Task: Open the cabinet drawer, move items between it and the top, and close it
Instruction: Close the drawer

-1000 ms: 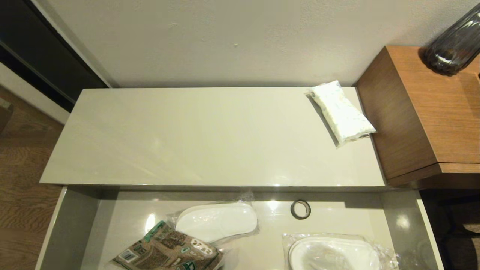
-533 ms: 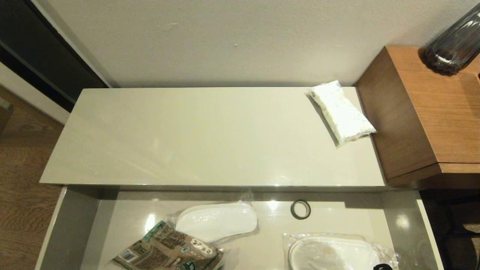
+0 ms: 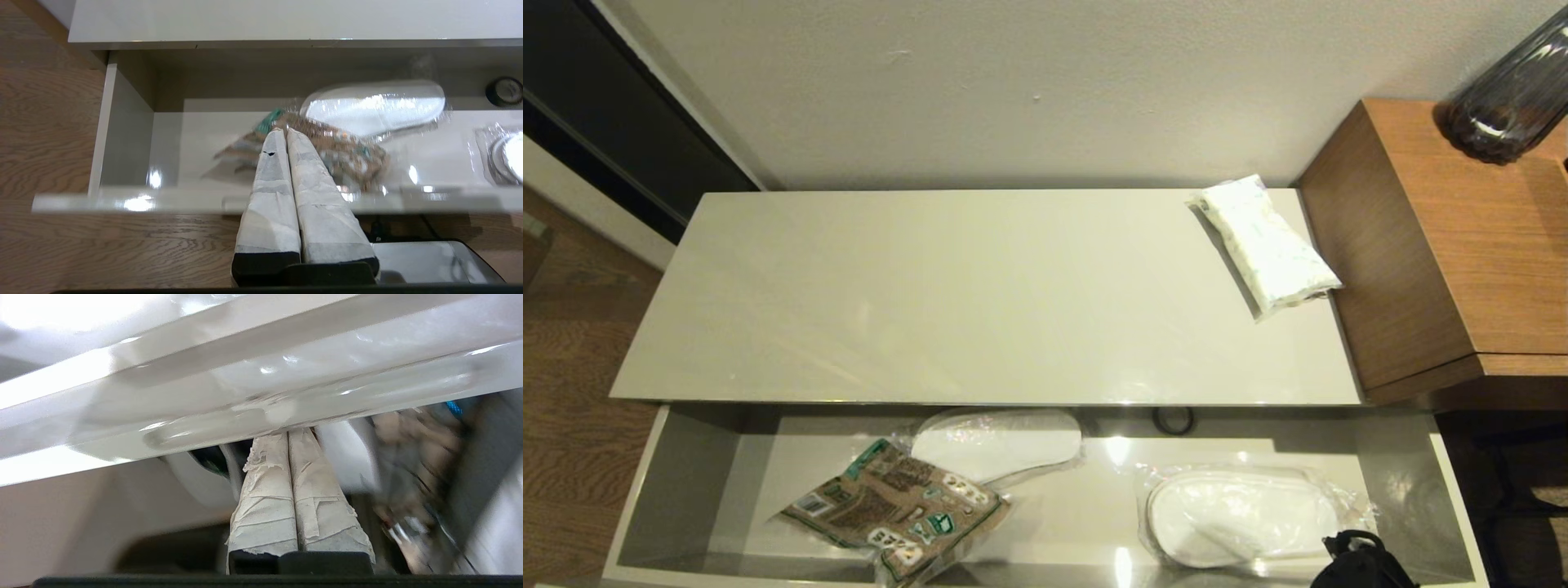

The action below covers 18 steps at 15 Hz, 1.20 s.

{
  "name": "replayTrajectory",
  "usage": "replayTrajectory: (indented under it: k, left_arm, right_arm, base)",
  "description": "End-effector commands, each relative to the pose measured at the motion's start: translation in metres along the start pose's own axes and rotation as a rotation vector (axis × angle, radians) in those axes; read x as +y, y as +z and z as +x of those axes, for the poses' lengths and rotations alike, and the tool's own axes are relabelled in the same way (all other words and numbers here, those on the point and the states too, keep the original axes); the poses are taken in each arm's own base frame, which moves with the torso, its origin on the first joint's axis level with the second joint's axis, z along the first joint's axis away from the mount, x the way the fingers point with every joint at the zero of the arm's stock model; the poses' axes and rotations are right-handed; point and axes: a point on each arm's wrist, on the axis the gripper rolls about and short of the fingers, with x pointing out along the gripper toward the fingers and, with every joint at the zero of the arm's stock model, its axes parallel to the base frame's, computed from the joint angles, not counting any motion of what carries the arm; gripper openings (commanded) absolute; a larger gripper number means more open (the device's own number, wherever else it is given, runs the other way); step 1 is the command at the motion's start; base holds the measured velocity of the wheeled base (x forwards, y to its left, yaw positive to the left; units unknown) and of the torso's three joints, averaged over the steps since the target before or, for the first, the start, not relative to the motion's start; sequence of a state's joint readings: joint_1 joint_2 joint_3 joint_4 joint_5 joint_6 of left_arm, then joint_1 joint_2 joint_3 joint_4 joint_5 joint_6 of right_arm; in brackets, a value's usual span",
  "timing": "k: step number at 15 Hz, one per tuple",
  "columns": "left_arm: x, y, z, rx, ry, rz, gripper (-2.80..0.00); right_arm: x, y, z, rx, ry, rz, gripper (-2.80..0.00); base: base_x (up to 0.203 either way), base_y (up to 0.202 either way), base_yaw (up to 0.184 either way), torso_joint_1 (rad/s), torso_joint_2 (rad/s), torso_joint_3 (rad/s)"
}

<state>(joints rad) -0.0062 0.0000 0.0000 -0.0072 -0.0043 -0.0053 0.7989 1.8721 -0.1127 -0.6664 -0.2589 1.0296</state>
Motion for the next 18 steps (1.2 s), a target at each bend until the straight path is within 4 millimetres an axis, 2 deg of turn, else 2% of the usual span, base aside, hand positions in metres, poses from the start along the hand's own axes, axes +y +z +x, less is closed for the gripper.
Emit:
replayTrajectory:
  k: [1, 5, 13, 16, 18]
  left_arm:
    - [0.000, 0.000, 0.000, 0.001, 0.000, -0.001, -2.80]
    - [0.000, 0.000, 0.000, 0.001, 0.000, -0.001, -2.80]
    - [0.000, 0.000, 0.000, 0.001, 0.000, -0.001, -2.80]
    - [0.000, 0.000, 0.000, 0.001, 0.000, -0.001, -2.80]
    - [0.000, 0.000, 0.000, 0.001, 0.000, -0.001, -2.80]
  right_arm:
    - [0.009, 0.010, -0.003, -0.049, 0.032, 0.025, -2.80]
    - [0.025, 0.047, -0.002, -0.148, 0.041, 0.064, -2.80]
    - [0.073, 0.139, -0.043, -0.268, 0.072, 0.098, -2.80]
    - [0.087, 0.165, -0.070, -0.297, 0.079, 0.084, -2.80]
    - [0.086, 0.175, -0.111, -0.320, 0.100, 0.086, -2.80]
  base:
    - [0.000, 0.000, 0.000, 0.000, 0.00, 0.000]
    - [0.000, 0.000, 0.000, 0.000, 0.00, 0.000]
    - [0.000, 0.000, 0.000, 0.000, 0.00, 0.000]
    - [0.000, 0.000, 0.000, 0.000, 0.00, 0.000]
    - [0.000, 0.000, 0.000, 0.000, 0.00, 0.000]
